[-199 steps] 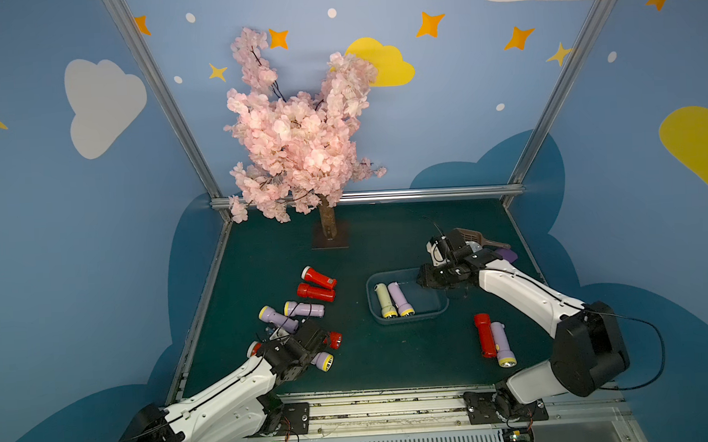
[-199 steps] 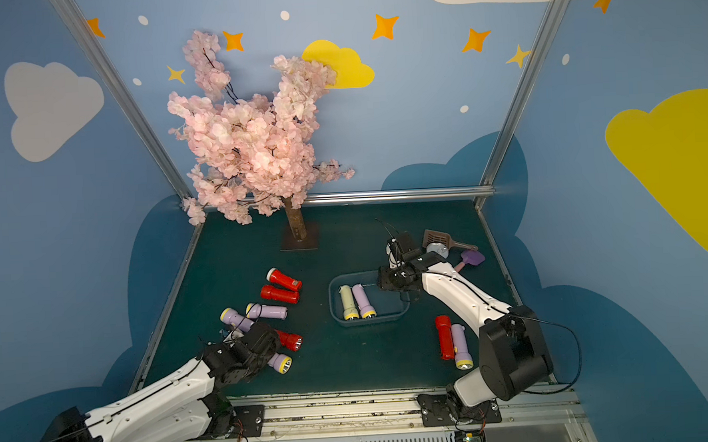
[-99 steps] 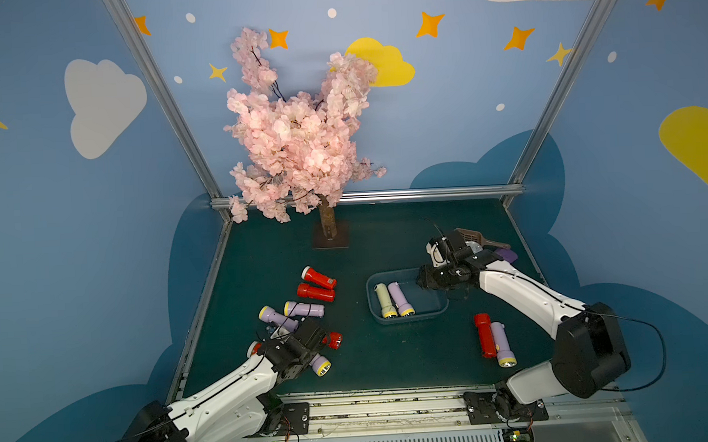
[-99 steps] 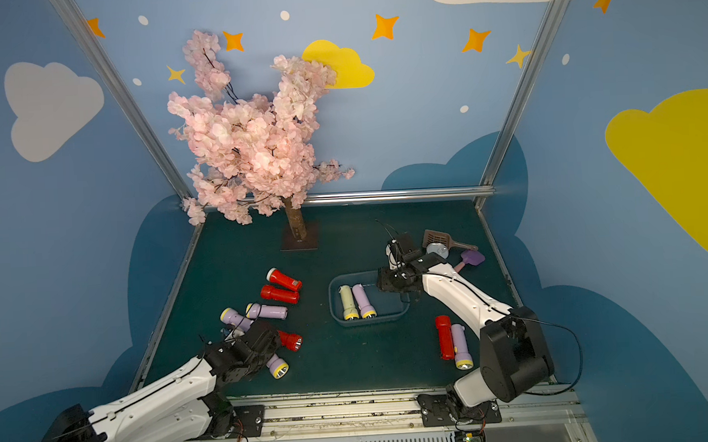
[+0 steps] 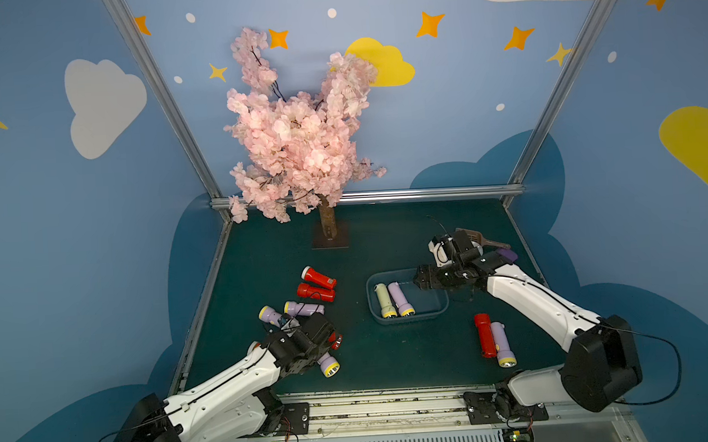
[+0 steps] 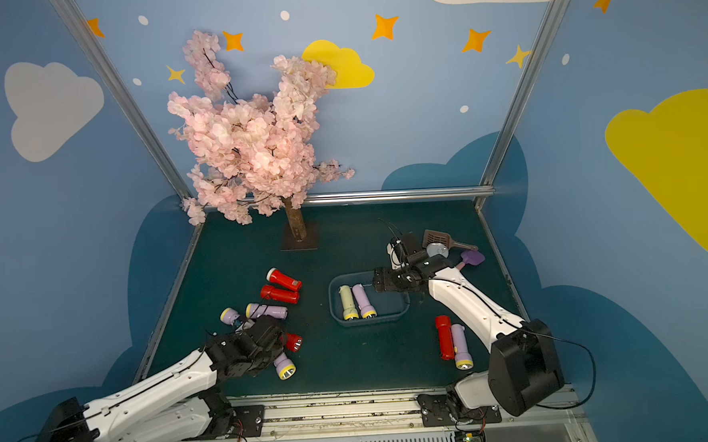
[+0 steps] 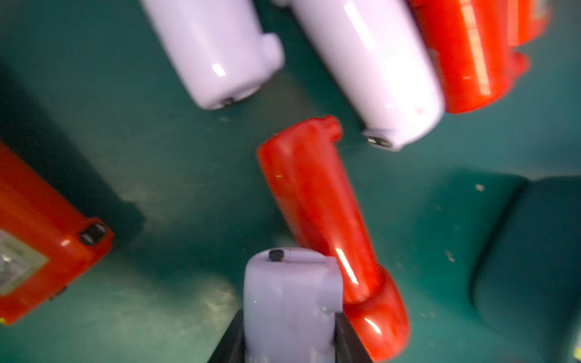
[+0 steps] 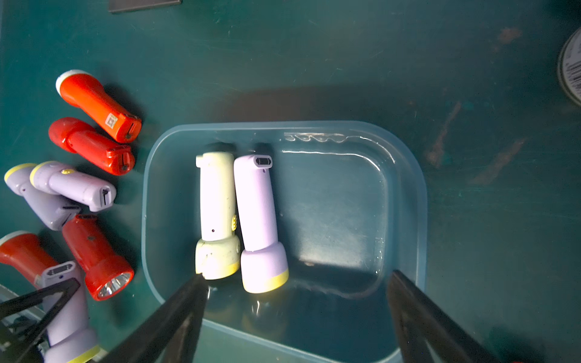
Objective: Put the flashlights into the storage boxes
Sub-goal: Pick up the flashlight from the center of the board, then place the flashlight at the storage box.
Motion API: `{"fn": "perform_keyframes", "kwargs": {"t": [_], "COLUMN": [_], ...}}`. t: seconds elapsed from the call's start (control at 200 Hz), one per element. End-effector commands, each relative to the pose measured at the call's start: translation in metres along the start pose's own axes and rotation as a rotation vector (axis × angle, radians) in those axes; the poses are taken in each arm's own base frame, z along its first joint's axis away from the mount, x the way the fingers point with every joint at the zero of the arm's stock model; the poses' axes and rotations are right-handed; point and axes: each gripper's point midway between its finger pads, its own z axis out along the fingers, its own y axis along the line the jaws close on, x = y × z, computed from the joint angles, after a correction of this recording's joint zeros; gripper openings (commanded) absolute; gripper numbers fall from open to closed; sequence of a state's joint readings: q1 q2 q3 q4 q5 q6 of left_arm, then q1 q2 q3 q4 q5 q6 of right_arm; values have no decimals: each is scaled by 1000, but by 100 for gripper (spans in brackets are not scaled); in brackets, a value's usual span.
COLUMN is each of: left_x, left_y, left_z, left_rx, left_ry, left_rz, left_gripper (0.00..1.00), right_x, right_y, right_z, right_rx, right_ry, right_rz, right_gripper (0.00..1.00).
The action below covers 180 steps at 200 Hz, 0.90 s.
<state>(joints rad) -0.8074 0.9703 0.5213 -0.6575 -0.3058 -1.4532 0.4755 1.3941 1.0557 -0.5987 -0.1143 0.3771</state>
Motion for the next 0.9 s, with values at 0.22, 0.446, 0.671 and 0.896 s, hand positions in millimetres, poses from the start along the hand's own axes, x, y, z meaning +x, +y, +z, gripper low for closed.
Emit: {"fn": "perform_keyframes", "kwargs": {"t": [0.22, 0.446, 0.671, 0.896], "left_x": [-10, -15, -16, -8], "left_y": [-82, -168, -243, -296], "left_z": [-30, -28, -11, 15], "left_rx": [86, 165, 262, 325], "left_ry": [-26, -26, 23, 93], "left_rz": [192, 330, 405, 443], "left_gripper": [19, 20, 18, 17], "right_x": [34, 60, 81, 95], "right_y": [5, -15, -11, 11], "right_z": [-31, -57, -82, -106], "right_rx": [-42, 28, -21, -164], "right_ry": [64, 40, 41, 26], "right_rz": [3, 38, 68, 85], "right_gripper": [91, 91, 91, 91]}}
